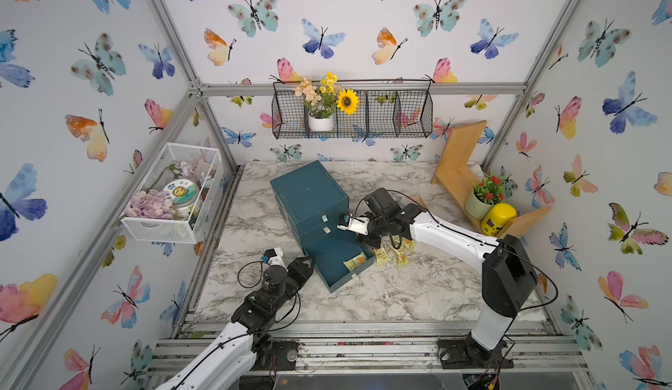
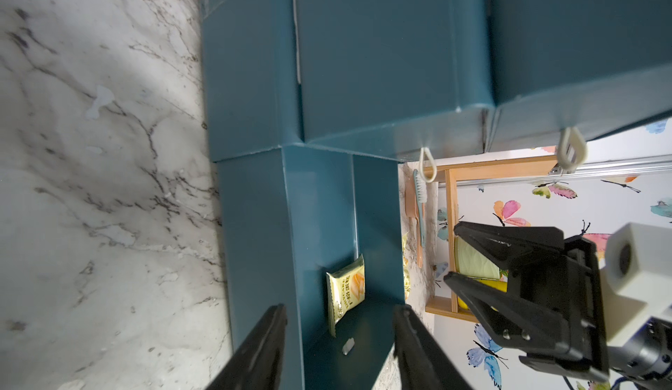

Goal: Take the cookies out of the drawer
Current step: Place the cookie at the center of the board, then pick up the cookie from the drawer.

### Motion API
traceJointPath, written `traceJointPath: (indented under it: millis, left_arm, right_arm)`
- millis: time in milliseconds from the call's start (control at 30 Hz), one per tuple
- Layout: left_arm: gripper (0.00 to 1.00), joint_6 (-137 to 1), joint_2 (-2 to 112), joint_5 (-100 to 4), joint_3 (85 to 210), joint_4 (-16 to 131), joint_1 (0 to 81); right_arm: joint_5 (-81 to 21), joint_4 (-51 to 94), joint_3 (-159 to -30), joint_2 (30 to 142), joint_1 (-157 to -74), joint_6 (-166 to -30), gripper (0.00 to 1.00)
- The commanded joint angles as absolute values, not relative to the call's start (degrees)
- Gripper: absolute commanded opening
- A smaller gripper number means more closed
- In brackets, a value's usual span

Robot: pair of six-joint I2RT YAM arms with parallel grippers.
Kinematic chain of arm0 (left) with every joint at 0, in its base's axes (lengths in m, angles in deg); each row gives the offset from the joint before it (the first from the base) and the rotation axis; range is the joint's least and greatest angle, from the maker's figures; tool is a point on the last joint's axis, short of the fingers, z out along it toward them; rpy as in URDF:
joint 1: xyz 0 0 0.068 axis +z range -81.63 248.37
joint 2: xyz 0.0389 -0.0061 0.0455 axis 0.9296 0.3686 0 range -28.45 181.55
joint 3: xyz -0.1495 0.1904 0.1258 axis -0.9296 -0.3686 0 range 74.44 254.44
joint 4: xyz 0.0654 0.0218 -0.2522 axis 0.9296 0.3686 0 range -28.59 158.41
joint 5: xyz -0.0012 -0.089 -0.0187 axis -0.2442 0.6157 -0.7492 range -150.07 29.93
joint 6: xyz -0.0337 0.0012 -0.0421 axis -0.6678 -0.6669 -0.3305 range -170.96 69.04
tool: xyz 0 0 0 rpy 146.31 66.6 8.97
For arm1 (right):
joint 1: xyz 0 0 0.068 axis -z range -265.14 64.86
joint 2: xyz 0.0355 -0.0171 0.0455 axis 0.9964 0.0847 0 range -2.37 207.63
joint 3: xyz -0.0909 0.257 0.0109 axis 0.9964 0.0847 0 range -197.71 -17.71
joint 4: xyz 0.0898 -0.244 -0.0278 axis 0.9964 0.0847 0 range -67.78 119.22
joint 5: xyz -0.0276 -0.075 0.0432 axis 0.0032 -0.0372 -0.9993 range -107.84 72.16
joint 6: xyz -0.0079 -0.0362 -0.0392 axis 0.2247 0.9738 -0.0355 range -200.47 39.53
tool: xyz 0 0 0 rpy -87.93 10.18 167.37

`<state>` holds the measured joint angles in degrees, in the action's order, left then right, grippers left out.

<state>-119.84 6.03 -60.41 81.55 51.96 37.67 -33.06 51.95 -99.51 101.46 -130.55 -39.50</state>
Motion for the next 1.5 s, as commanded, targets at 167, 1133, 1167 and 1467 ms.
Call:
traceJointPath:
  millis: [167,1133,1167,1467]
  left_arm:
    - [0.54,-120.2,2.7,-60.1,81.0,53.5,38.1]
    - [0.63,-115.7,-14.4,-75.8,81.4,66.5,38.4]
    - [0.63,-115.2,-14.6,-76.8,81.4,65.9,38.4]
    - [0.66,-118.0,-10.2,-77.3,82.2,63.5,38.5]
  right_arm:
    - [-35.9,63.1,-109.9,111.5,-134.0,-18.6,0.53]
    - [-30.8,69.8,-115.8,119.4,-135.8,-5.4,0.60]
    - [-31.5,69.6,-115.6,119.4,-135.8,-4.3,0.60]
    - [-34.6,68.8,-113.8,118.2,-135.8,-6.1,0.62]
